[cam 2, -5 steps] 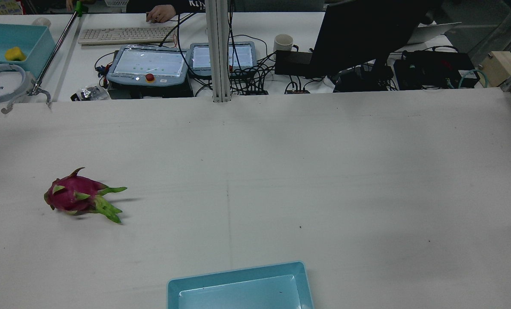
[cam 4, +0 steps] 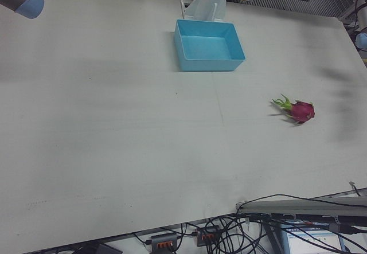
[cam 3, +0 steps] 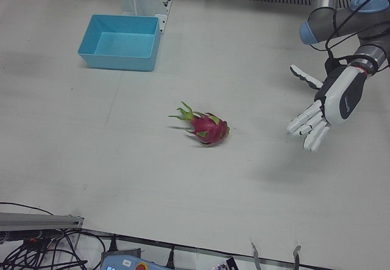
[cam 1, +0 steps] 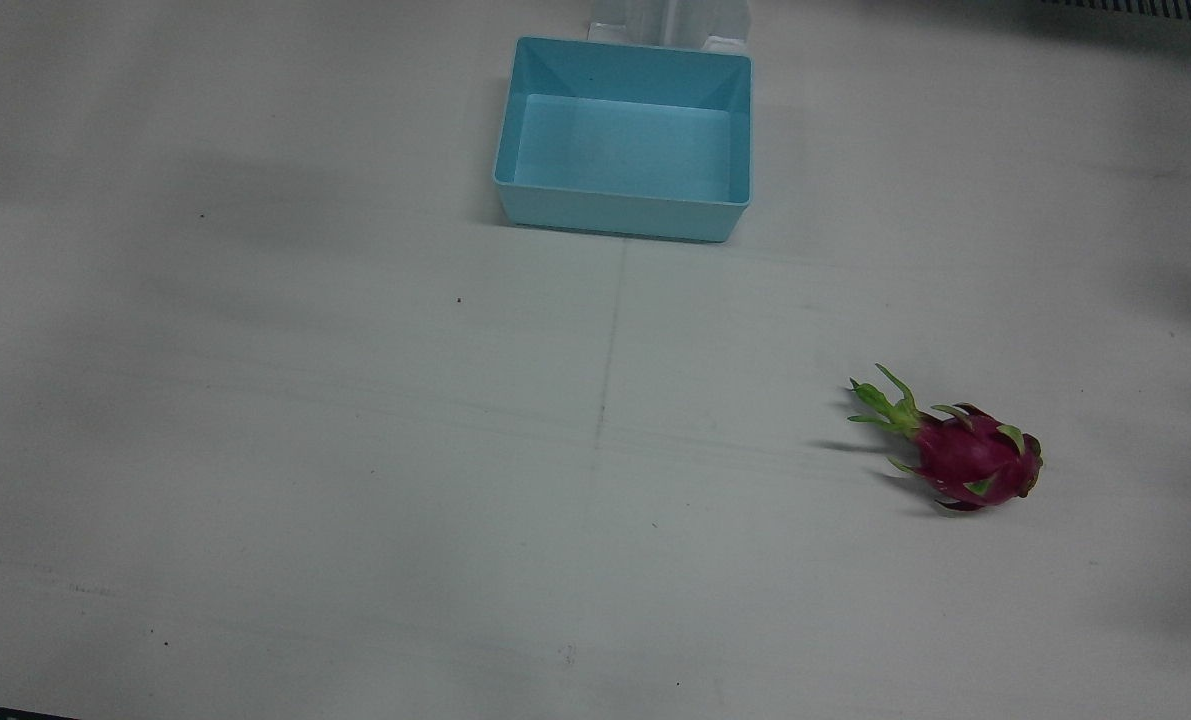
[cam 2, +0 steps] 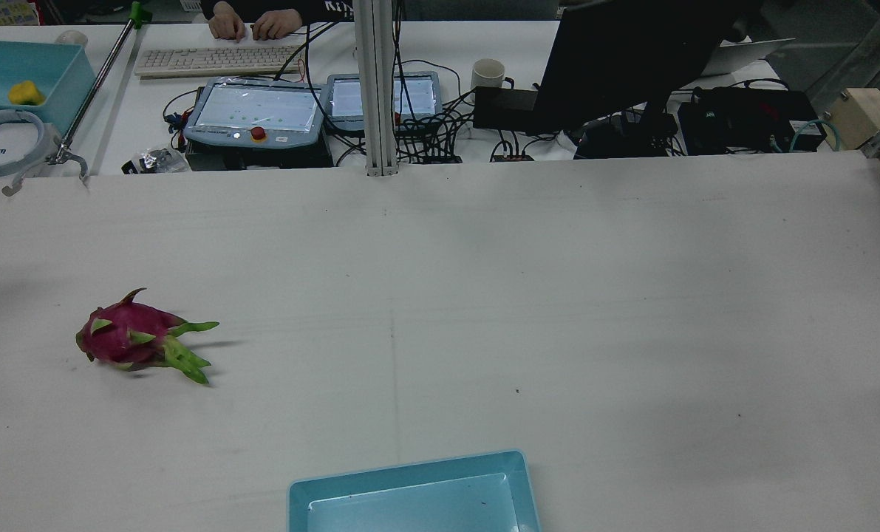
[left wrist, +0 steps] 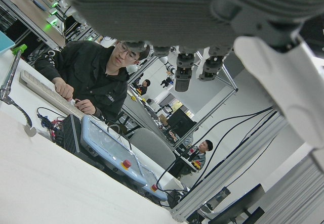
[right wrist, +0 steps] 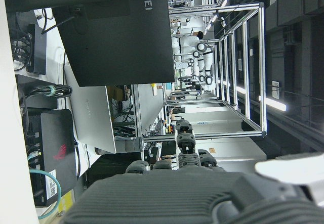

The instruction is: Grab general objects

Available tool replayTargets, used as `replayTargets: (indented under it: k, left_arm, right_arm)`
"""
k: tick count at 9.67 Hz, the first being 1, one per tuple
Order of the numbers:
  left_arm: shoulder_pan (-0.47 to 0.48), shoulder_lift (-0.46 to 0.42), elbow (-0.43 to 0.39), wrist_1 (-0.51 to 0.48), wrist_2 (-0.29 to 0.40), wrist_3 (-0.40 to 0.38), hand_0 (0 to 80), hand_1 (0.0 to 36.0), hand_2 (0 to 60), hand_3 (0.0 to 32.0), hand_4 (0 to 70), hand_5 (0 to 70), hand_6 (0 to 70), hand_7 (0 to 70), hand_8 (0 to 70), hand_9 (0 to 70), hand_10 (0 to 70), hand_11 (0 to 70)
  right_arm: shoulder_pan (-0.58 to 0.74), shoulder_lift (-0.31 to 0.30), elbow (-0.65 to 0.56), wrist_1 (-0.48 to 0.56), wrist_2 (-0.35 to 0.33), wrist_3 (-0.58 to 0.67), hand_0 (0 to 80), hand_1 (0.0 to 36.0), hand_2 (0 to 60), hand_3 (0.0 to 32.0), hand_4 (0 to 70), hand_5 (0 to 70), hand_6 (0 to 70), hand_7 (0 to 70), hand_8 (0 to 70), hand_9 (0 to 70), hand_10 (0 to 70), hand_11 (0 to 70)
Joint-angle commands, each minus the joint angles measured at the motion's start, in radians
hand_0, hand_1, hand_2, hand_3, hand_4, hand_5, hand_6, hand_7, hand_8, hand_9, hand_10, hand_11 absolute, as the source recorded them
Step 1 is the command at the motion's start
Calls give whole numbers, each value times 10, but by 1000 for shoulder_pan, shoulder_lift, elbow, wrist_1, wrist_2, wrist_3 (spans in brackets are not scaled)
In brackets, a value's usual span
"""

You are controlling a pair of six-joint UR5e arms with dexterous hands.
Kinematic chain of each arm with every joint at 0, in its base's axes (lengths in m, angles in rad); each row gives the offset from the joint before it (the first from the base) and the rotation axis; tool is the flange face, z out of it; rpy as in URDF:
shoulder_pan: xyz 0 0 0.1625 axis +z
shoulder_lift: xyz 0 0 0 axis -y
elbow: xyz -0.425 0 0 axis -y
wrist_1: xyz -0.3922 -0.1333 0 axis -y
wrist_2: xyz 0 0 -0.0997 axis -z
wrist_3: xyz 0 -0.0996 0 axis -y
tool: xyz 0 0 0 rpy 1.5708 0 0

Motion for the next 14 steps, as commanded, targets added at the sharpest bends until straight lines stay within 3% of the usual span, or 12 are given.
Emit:
replayTargets:
  k: [1,3,5,6,7,8,10,11,12,13,14]
  left_arm:
    - [21,72,-83,11,27,177,591,223,0,0,102,56,113,236,12,33,0,0]
    - [87,74,-91,23,9,352,630,268,52,0,89,59,80,195,6,25,0,0]
    - [168,66,-106,25,-91,418,696,313,136,0,103,82,70,191,4,24,0,0]
    - [247,63,-164,87,-134,523,720,326,157,0,104,88,56,177,1,21,0,0]
    - [341,51,-192,135,-187,608,714,329,166,0,79,85,33,160,0,18,0,0]
    - [422,13,-189,186,-276,630,671,317,156,0,48,76,16,147,0,15,0,0]
    - [512,-146,-181,372,-321,688,596,273,109,0,0,22,0,95,0,5,0,0]
    - [523,-184,-177,405,-323,719,582,264,91,16,0,0,0,62,0,0,0,0]
    - [523,-186,-175,405,-323,730,580,268,94,66,0,0,0,36,0,0,0,0]
    - [523,-187,-170,405,-323,767,608,301,132,112,0,0,0,27,0,0,0,0]
    - [524,-186,-169,407,-323,849,628,326,164,176,0,0,0,6,0,0,0,0]
  right_arm:
    - [-1,0,-2,0,0,1,0,0,0,0,0,0,0,0,0,0,0,0]
    - [-1,0,0,0,0,1,0,0,0,0,0,0,0,0,0,0,0,0]
    - [-1,0,-2,0,0,1,0,0,0,0,0,0,0,0,0,0,0,0]
    - [-1,0,0,0,0,0,0,0,0,0,0,0,0,0,0,0,0,0]
    - [1,0,1,-2,0,0,0,0,0,0,0,0,0,0,0,0,0,0]
    - [1,0,3,0,0,0,0,0,0,0,0,0,0,0,0,0,0,0]
    - [1,0,3,0,0,0,0,0,0,0,0,0,0,0,0,0,0,0]
    - [1,0,3,0,0,-2,0,0,0,0,0,0,0,0,0,0,0,0]
    - [1,0,4,0,0,-2,0,0,0,0,0,0,0,0,0,0,0,0]
    - [1,0,4,-2,0,-2,0,0,0,0,0,0,0,0,0,0,0,0]
    - [1,0,4,-2,0,-2,0,0,0,0,0,0,0,0,0,0,0,0]
